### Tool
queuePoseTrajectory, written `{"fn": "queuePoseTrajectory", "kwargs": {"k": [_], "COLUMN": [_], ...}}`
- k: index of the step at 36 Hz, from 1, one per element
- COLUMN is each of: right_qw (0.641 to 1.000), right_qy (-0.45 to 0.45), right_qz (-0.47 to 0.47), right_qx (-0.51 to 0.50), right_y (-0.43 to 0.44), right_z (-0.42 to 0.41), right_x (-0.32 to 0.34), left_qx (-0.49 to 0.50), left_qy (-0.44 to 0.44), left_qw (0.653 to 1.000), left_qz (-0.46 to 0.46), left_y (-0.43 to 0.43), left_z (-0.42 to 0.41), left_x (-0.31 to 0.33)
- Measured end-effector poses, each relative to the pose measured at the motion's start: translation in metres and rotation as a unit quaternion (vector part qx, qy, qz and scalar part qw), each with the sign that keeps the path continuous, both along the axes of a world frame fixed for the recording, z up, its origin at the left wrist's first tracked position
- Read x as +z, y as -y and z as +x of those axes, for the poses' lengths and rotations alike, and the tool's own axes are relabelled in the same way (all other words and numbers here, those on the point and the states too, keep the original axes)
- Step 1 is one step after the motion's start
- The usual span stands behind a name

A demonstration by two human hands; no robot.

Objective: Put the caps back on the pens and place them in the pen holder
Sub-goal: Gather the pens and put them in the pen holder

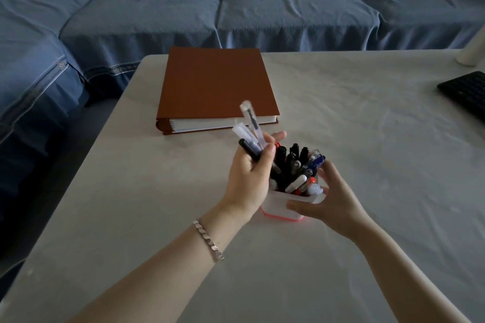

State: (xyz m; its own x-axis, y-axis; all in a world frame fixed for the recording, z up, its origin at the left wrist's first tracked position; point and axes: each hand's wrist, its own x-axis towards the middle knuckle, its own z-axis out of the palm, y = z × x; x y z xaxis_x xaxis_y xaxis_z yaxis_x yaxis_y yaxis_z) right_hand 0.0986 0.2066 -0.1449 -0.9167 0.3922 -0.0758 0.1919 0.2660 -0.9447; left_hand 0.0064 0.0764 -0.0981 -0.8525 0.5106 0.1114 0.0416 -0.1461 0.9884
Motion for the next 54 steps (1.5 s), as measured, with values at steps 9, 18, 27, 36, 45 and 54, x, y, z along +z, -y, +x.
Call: {"fn": "queuePoseTrajectory", "kwargs": {"k": [9,18,27,36,45,54], "right_qw": [1.000,1.000,1.000,1.000,1.000,1.000], "right_qy": [-0.004,0.005,0.000,-0.014,-0.001,-0.012], "right_qz": [-0.003,-0.002,0.008,0.000,0.002,-0.003], "right_qx": [0.003,0.002,0.007,0.007,0.003,-0.002], "right_y": [-0.001,-0.001,-0.002,-0.002,-0.001,0.000], "right_z": [-0.001,0.000,0.000,-0.002,0.000,-0.001], "right_x": [-0.003,-0.004,-0.006,-0.006,-0.006,-0.005], "left_qx": [0.030,0.042,0.136,0.037,-0.064,-0.056], "left_qy": [-0.194,-0.355,-0.308,-0.306,-0.366,-0.475], "left_qw": [0.980,0.933,0.941,0.939,0.881,0.844], "left_qz": [0.023,-0.049,-0.038,-0.153,-0.292,-0.241], "left_y": [0.010,0.009,0.013,-0.004,0.002,0.035], "left_z": [-0.003,-0.018,-0.001,-0.005,0.006,0.000], "left_x": [0.022,0.023,0.008,0.014,-0.012,-0.033]}}
